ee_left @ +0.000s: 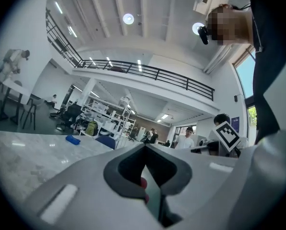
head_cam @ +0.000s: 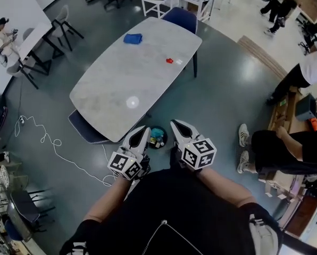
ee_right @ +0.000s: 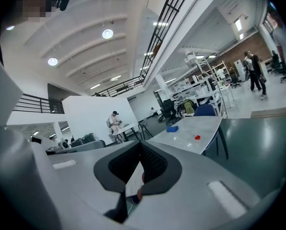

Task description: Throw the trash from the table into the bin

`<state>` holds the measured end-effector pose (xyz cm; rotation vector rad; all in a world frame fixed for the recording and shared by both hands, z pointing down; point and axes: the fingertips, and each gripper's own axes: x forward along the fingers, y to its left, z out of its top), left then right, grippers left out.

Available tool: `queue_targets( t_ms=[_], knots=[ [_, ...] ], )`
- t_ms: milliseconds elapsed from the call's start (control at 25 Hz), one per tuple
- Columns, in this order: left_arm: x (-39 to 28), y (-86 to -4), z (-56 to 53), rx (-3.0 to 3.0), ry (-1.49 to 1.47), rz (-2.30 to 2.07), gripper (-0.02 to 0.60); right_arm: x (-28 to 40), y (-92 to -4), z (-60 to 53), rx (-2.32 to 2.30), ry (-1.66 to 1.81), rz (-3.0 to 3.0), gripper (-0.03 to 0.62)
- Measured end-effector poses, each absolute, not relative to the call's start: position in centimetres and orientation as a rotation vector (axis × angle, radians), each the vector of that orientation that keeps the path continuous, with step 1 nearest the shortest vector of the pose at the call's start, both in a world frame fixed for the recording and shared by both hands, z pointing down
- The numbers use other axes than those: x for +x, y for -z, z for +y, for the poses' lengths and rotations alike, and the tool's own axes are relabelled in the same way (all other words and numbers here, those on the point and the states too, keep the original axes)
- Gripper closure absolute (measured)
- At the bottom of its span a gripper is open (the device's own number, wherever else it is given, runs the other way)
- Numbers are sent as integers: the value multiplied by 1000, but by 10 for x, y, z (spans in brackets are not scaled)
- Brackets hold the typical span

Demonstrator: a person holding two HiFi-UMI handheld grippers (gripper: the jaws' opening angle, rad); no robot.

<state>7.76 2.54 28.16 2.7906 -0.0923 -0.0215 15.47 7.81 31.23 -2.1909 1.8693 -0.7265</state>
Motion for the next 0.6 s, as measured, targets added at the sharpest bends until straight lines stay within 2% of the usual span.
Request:
queue_targets(
  t_ms=[240, 600],
  knots=[
    [180, -268, -26, 2776, -3, -279, 581, 255, -313, 31, -2064, 781, 2032, 566],
    [225, -279, -65, 2727, -54, -441, 581, 312, -327, -21, -1940, 863, 2091, 566]
  ],
)
